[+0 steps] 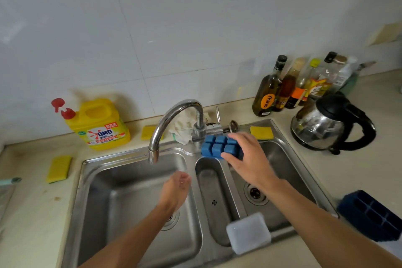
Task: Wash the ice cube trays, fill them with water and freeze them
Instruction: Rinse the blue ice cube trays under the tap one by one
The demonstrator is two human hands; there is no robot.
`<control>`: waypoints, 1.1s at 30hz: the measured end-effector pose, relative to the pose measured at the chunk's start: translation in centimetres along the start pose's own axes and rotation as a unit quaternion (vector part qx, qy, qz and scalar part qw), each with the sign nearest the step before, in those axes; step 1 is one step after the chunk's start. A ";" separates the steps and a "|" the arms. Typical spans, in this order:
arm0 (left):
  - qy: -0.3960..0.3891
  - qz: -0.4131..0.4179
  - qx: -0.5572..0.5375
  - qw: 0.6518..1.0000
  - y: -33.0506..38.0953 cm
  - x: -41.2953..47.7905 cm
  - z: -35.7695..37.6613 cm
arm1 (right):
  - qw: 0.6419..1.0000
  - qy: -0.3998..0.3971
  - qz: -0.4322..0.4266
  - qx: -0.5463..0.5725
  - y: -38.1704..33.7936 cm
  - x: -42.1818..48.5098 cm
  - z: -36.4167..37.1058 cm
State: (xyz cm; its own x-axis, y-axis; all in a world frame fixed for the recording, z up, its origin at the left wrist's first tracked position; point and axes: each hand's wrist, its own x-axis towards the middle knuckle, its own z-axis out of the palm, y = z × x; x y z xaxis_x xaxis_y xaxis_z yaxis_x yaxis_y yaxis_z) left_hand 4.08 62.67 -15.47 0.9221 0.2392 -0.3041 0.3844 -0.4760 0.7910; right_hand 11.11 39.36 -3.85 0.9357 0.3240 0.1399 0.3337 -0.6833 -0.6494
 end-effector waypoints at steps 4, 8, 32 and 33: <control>0.017 0.007 0.026 0.999 2.3 -0.9 2.7 | 0.985 0.143 -0.076 0.050 0.9 -0.5 -5.7; 0.044 0.004 0.056 0.997 5.3 -2.3 6.0 | 0.980 0.172 -0.079 0.068 5.5 -2.1 -8.4; 0.117 0.006 0.148 0.982 12.7 -8.8 15.6 | 0.990 -0.070 0.122 0.019 23.8 -10.5 -5.0; 0.114 0.004 0.143 0.983 12.8 -8.6 15.8 | 0.992 -0.045 0.111 0.035 23.2 -9.9 -5.4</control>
State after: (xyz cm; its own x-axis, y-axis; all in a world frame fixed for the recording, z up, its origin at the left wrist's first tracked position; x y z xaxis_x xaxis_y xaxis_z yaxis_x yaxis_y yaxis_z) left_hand 1.72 41.12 -11.15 0.9038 0.4020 -0.1465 0.4041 -0.6897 0.6008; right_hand 10.24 16.77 -16.23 0.9703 0.2292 -0.0774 0.1085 -0.6983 -0.7075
